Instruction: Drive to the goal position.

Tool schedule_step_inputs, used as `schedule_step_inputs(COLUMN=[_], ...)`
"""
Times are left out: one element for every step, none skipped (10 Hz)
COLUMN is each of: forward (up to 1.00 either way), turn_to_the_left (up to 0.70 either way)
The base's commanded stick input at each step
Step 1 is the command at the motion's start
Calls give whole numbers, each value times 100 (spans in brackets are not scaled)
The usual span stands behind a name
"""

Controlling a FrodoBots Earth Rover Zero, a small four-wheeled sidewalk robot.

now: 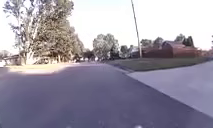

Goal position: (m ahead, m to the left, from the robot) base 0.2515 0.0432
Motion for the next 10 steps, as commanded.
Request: schedule_step_inputs(forward=[99,99,99,99,99,99,99,99,99,99], turn_to_the_left=[2,2,2,8,16,24,32,33,28,23])
